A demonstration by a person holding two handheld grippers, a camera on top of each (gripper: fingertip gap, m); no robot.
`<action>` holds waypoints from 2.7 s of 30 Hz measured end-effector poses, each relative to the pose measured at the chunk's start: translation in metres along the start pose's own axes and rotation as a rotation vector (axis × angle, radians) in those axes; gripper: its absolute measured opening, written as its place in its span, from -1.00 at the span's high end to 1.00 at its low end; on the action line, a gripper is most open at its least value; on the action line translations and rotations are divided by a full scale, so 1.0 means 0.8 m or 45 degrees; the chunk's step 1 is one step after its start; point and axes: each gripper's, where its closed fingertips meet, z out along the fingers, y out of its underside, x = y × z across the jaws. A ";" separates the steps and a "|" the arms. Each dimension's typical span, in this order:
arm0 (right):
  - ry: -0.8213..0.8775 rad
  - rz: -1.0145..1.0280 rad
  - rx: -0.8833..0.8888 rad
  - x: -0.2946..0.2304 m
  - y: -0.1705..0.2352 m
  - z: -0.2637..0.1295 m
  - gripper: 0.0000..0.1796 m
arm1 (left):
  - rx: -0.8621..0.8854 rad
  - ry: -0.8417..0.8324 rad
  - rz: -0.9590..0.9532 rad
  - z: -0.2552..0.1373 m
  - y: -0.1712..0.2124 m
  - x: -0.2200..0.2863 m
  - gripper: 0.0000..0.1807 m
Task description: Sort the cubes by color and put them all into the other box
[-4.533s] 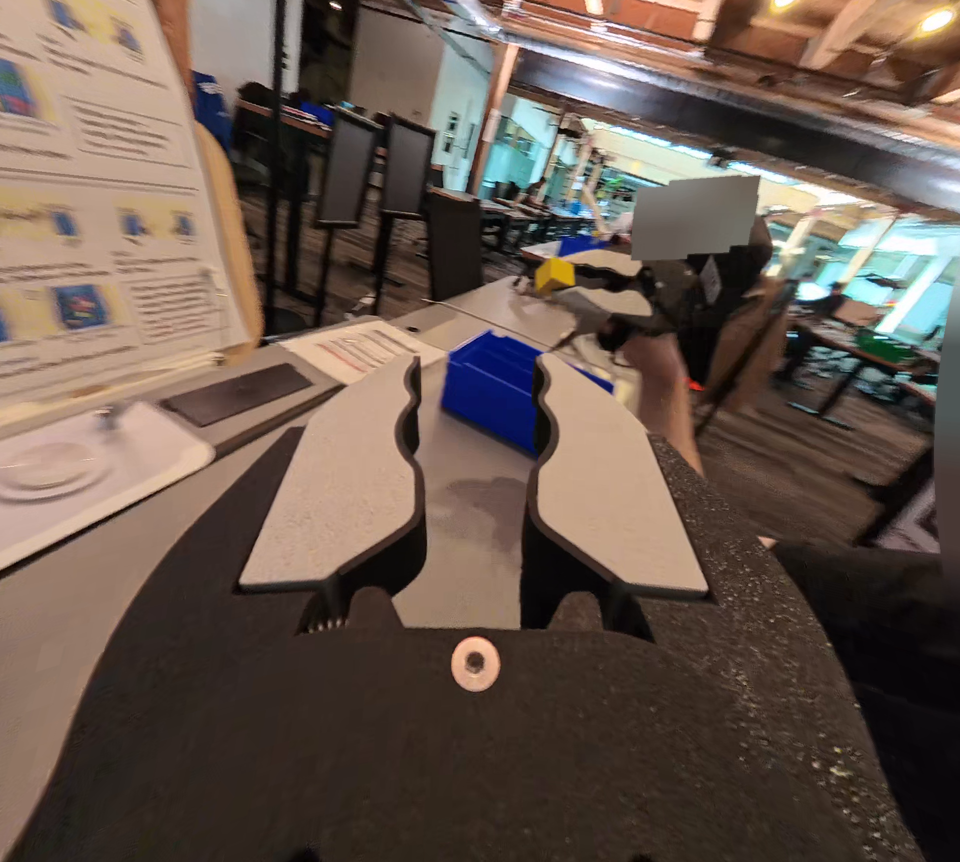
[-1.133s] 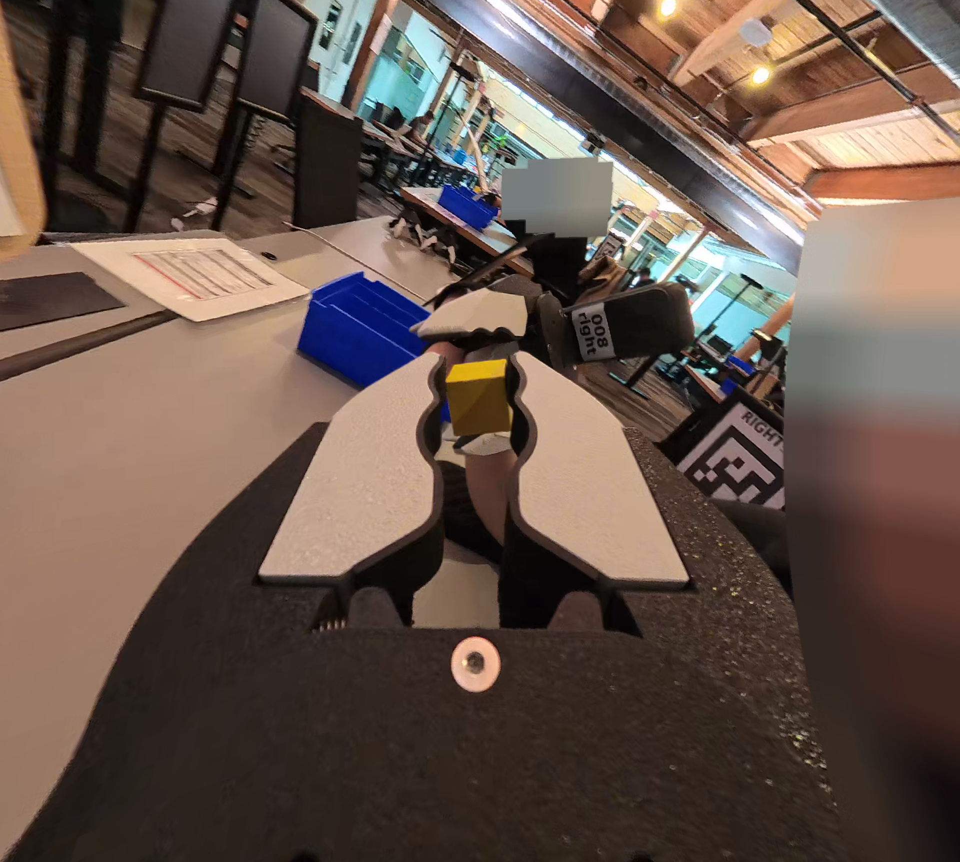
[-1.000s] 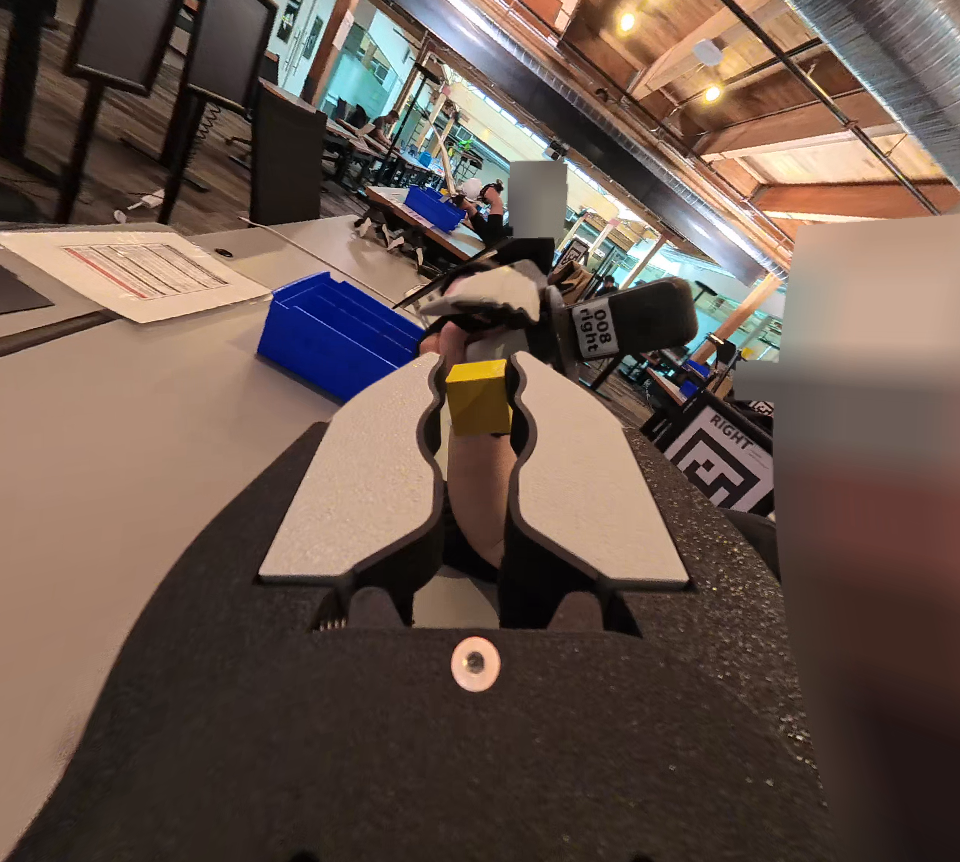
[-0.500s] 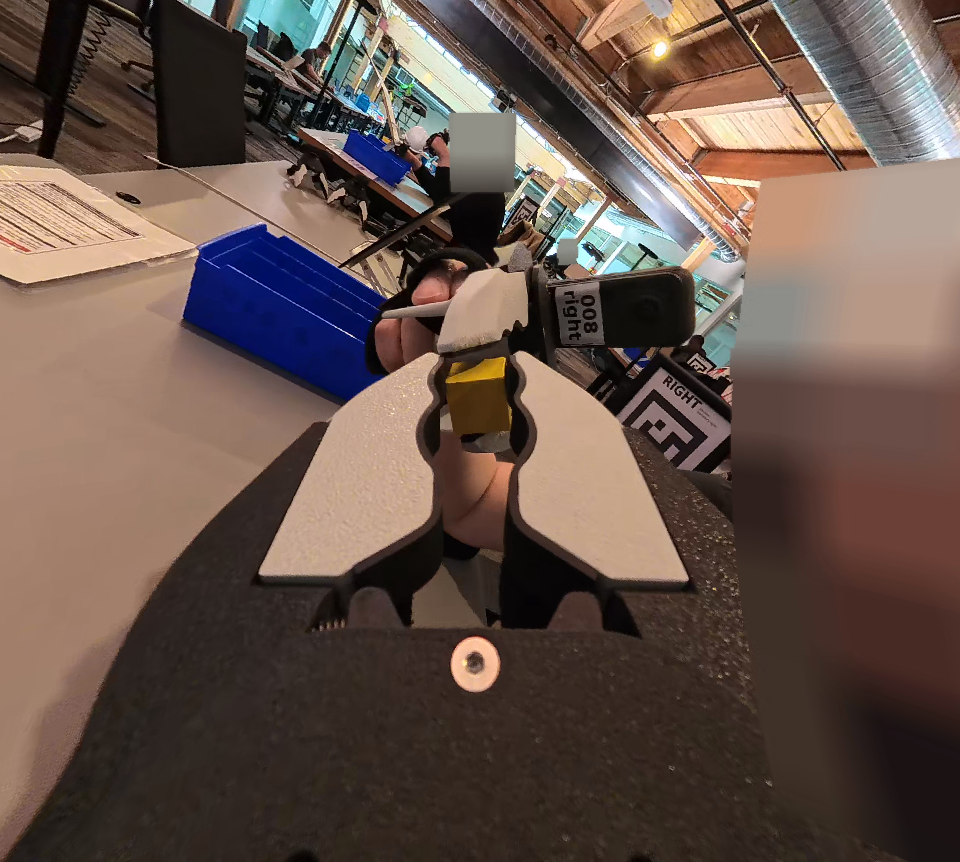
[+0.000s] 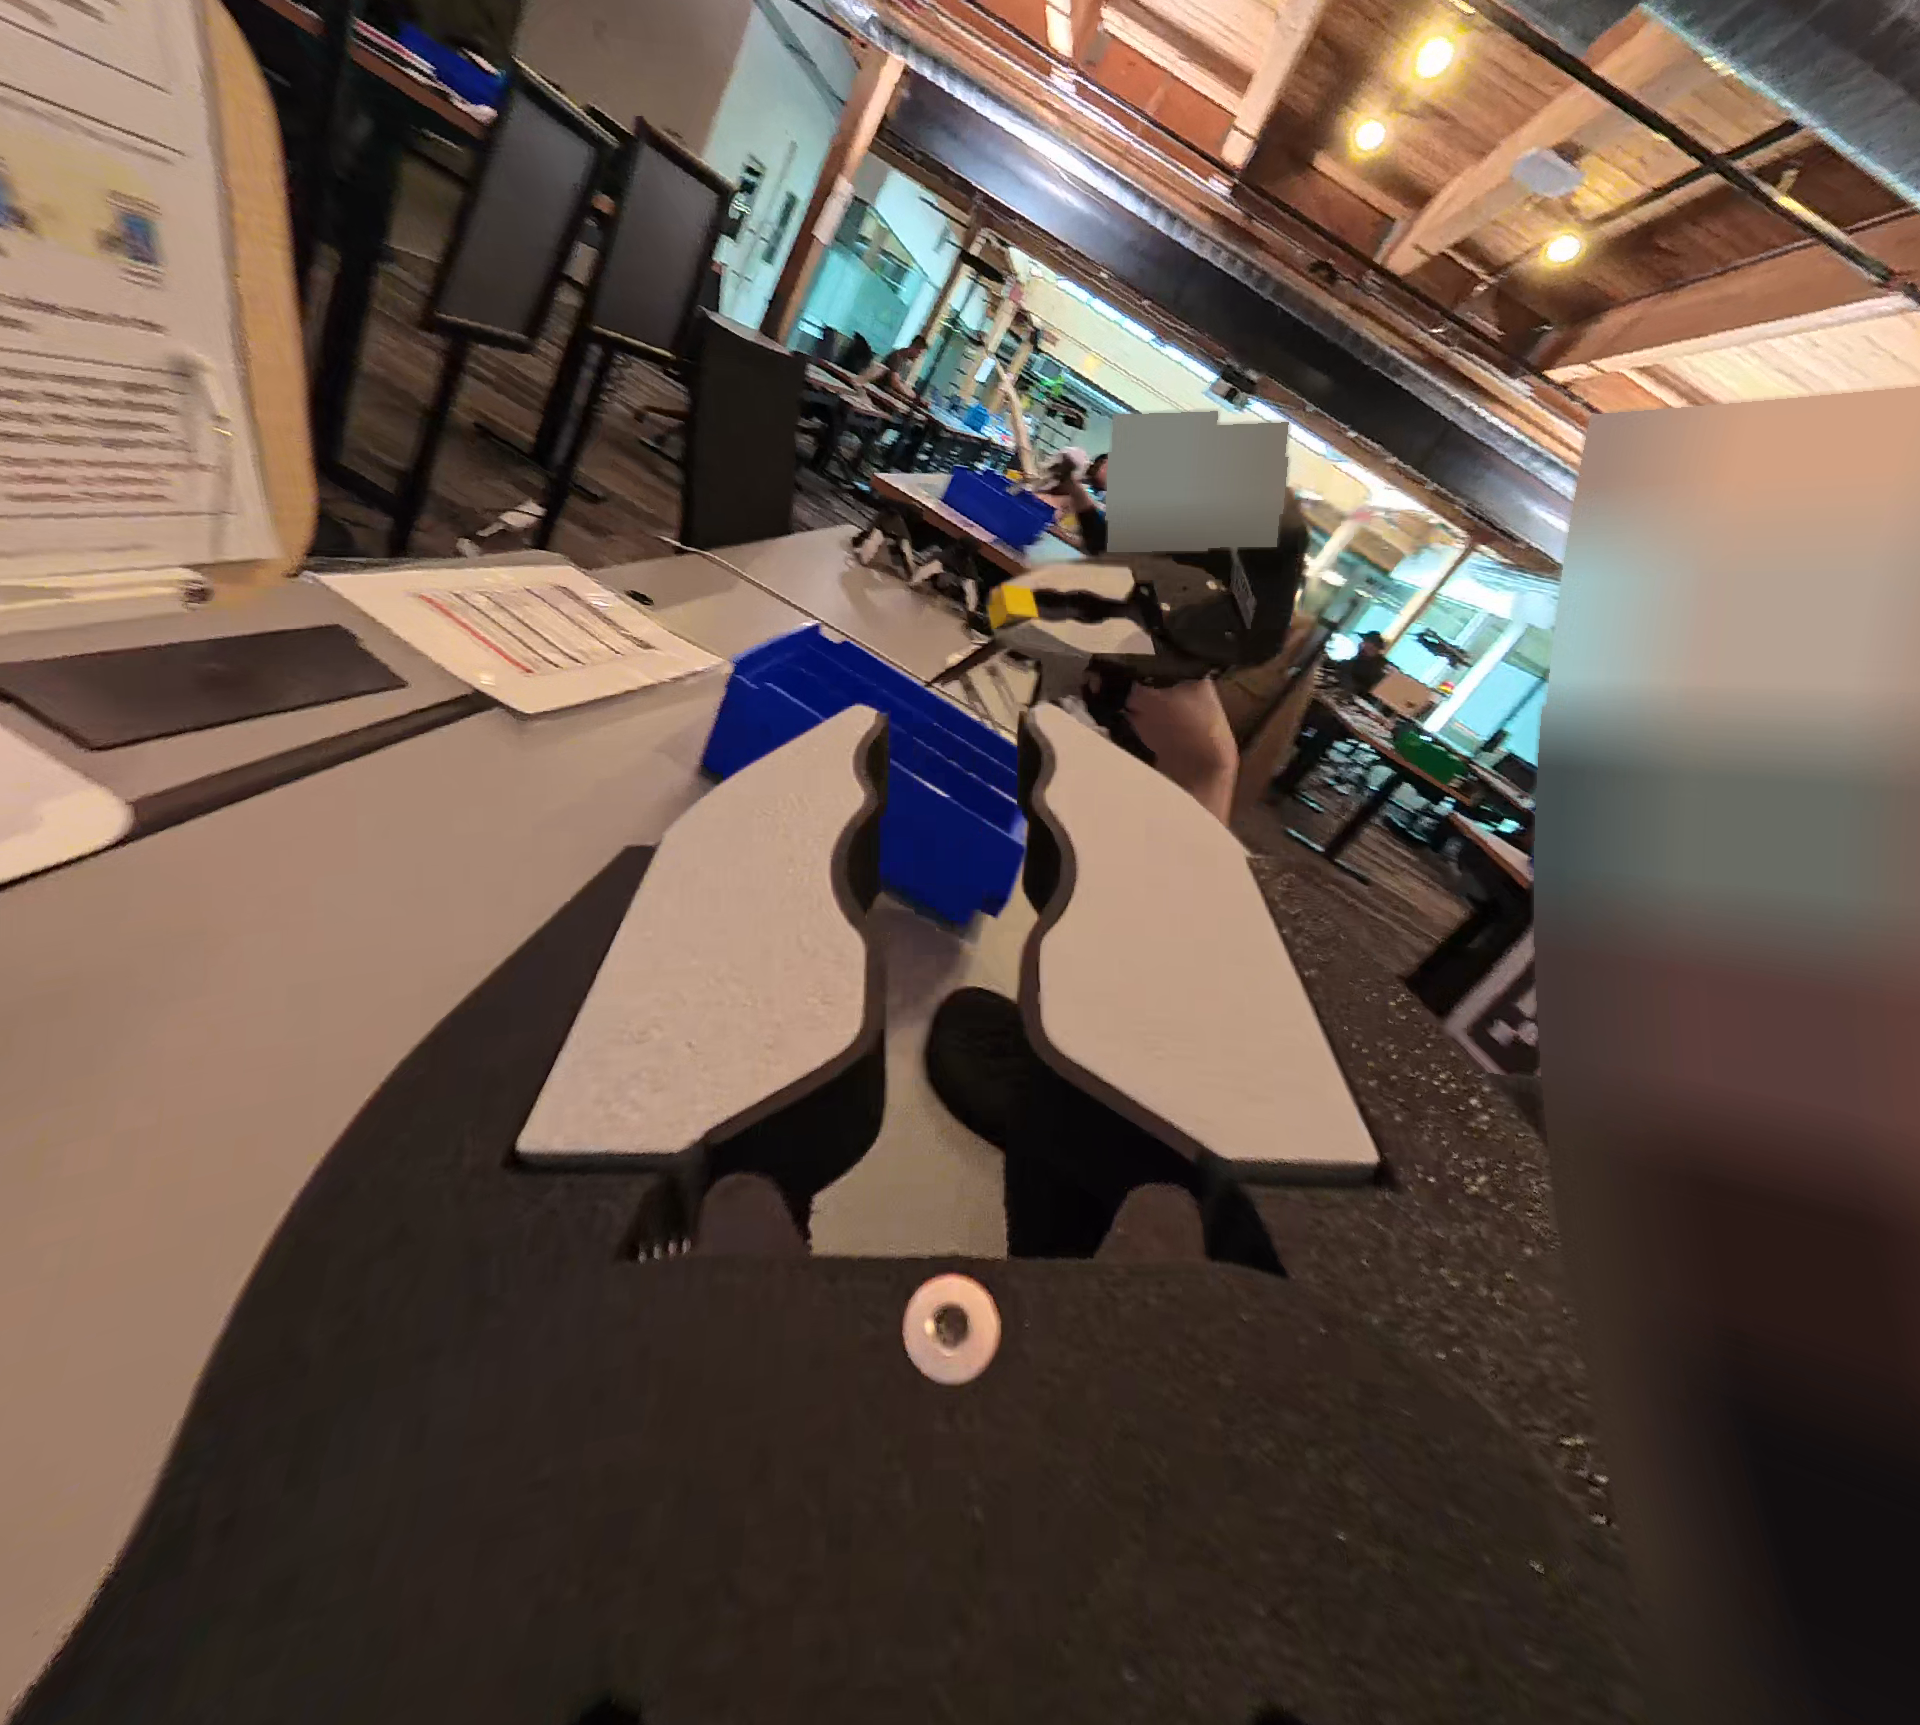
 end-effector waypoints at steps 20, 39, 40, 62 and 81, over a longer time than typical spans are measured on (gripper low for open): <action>-0.027 0.959 -0.884 0.062 0.343 0.038 0.70 | -0.095 -0.361 0.182 -0.005 0.013 -0.047 0.78; 0.295 0.600 -0.406 0.114 0.172 0.007 0.53 | -0.140 -0.971 0.528 -0.163 -0.025 -0.048 0.74; 0.283 0.575 -0.421 0.110 0.169 0.009 0.53 | -0.143 -1.018 0.567 -0.177 -0.030 -0.051 0.77; 0.103 0.117 -0.174 0.014 0.014 0.078 0.62 | -1.070 -1.087 0.780 -0.419 0.102 -0.282 0.65; -0.062 0.062 -0.305 -0.023 0.032 0.106 0.64 | -1.295 -0.925 0.635 -0.403 0.150 -0.389 0.55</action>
